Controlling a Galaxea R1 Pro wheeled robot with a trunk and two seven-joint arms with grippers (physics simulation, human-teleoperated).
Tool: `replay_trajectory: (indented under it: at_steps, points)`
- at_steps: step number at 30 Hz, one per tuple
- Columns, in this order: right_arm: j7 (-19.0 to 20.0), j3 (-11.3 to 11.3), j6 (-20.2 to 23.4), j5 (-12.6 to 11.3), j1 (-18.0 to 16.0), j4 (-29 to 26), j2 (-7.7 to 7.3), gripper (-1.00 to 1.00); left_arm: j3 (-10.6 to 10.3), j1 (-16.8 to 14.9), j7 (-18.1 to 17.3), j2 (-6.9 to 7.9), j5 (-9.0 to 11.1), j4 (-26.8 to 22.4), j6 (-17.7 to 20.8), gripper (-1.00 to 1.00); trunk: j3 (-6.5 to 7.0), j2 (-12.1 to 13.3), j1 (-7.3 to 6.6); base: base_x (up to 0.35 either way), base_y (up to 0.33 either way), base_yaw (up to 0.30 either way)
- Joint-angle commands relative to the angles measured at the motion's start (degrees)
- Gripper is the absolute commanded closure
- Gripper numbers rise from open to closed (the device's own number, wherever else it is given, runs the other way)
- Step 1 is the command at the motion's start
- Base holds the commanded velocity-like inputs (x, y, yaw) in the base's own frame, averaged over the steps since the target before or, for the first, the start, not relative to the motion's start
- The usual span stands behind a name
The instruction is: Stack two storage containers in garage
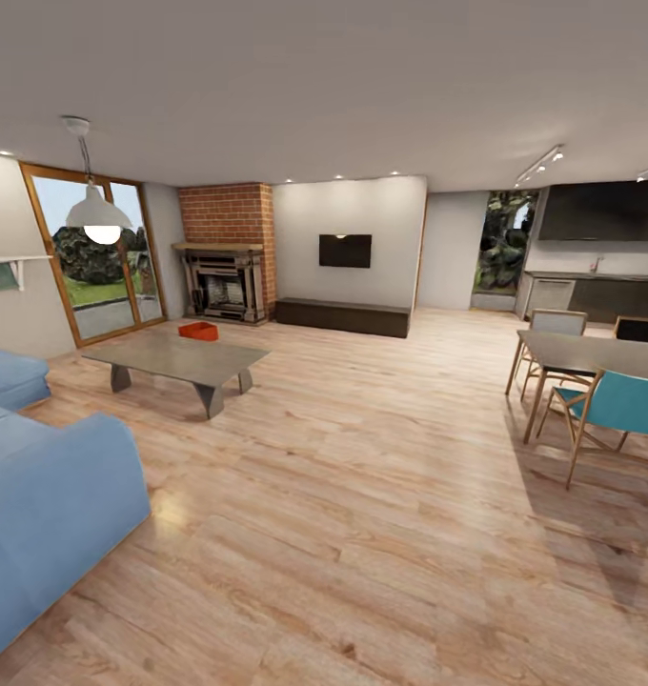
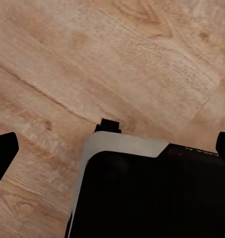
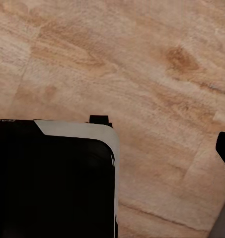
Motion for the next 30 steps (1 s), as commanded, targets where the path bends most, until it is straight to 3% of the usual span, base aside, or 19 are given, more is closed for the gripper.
replay_trajectory:
  at_steps: [1, 30]
  points:
    - [-0.11, 0.46, -0.33, -0.37, -0.08, 0.18, 0.03, -1.00, -0.49, -0.04, 0.14, -0.01, 0.43, 0.01, -0.13, -1.00, -0.09, -0.06, 0.04, 0.323, 0.000, 0.000]
    - [-0.11, 0.46, -0.33, -0.37, -0.08, 0.18, 0.19, -1.00, -0.47, -0.03, 0.14, 0.00, 0.43, 0.01, -0.13, -1.00, -0.09, -0.06, 0.04, 0.323, 0.000, 0.000]
